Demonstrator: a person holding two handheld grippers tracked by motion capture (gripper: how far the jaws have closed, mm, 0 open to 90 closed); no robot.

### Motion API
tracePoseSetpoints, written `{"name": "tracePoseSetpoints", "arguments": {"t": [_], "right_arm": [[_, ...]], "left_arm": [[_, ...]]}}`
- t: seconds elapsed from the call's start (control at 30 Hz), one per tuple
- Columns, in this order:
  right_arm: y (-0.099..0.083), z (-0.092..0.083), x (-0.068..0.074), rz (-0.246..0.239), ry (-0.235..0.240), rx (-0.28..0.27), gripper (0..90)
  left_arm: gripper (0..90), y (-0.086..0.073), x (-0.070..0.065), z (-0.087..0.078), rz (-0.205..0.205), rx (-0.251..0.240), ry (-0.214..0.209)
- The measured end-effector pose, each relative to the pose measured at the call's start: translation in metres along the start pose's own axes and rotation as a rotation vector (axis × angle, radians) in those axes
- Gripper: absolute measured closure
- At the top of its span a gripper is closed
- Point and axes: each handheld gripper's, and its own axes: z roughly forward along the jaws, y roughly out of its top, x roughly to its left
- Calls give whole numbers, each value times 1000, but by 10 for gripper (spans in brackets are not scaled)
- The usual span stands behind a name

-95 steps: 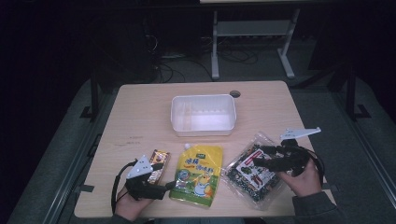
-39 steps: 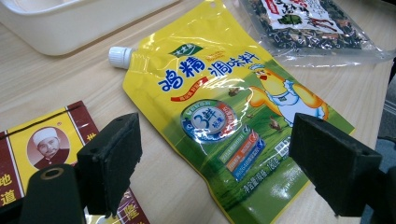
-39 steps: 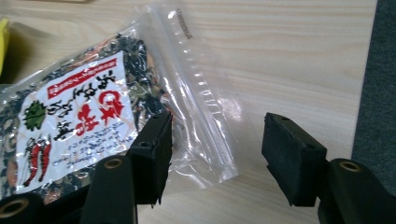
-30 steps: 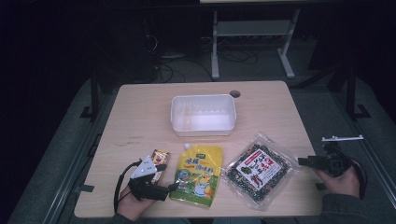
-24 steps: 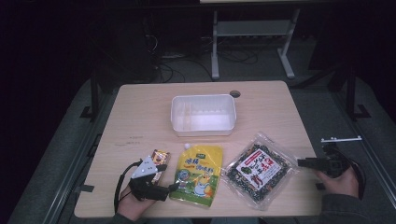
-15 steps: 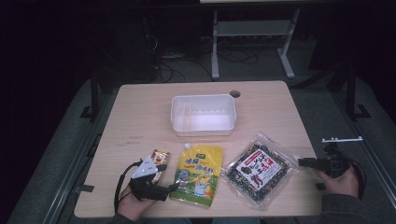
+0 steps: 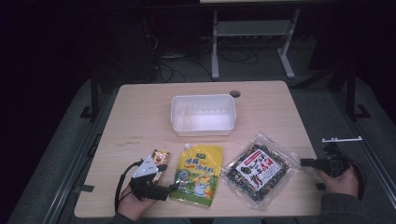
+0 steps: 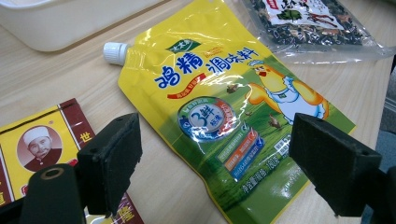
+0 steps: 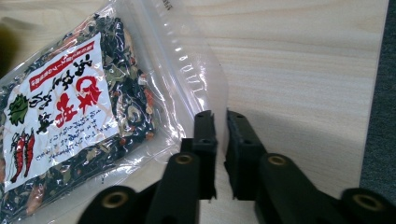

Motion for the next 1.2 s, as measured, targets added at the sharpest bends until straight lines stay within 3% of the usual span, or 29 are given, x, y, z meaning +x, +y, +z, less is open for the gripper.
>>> {"name": "tracePoseSetpoints", "arguments": {"t": [0.27,0.53,0.57,0.67,0.7,0.93,1.2], "right_arm": [[1,-7,3,-20,3,-22,897],[4,-19,17,-77,-19,-42,897],[5,-21,18,-82,-18,-44,897],[6,-26,21,-89,-10,-62,897],[8,-31,24,-110,-13,-78,897],[12,-54,39,-180,-13,-125,897],[20,-79,51,-235,3,-152,898]], "left_arm": [[184,3,0,3,1,-7,-14],[175,15,-8,13,2,-13,-39],[175,19,-8,16,-13,-17,-65],[172,22,-9,20,-19,-10,-85],[173,24,-12,25,-16,16,-129],[180,35,-26,43,44,81,-181],[183,58,-34,70,75,107,-227]]}}
